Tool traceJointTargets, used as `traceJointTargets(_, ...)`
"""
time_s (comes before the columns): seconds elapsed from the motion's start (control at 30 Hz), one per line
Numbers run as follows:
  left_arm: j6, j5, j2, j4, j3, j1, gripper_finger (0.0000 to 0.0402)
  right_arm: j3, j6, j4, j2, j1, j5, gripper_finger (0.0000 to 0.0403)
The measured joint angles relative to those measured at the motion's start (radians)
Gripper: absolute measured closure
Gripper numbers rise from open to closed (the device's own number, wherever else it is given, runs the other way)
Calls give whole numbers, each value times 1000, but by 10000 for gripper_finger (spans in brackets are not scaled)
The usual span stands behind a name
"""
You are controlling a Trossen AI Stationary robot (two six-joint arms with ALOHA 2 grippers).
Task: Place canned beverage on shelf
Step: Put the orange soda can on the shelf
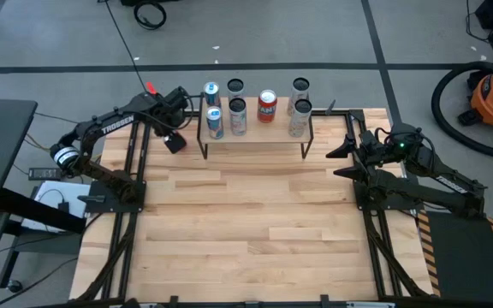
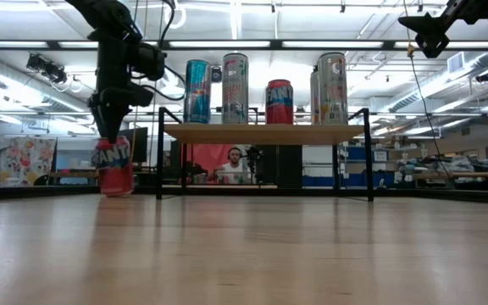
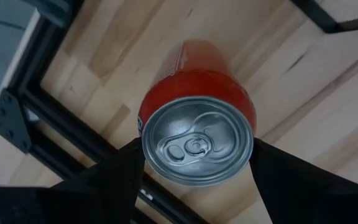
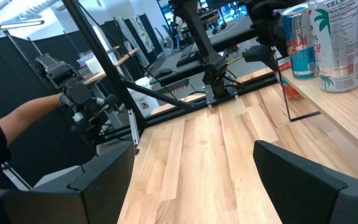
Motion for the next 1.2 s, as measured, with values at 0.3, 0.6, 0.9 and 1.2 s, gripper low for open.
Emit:
traceJointTargets(0.3, 43, -26, -12, 50, -1, -6, 126, 0, 0, 0, 0, 0, 0, 63)
traceJointTargets(0.6, 56, -42, -28, 46, 65, -5, 158, 0, -5, 0, 0, 0, 0, 63)
traceJointTargets(0.9, 59, -42, -28, 14, 69, -5, 160, 0, -1, 0, 0, 0, 0, 63)
traceJointTargets(1.2, 58, -35, -30, -3, 70, -14, 162, 0, 0, 0, 0, 0, 0, 63)
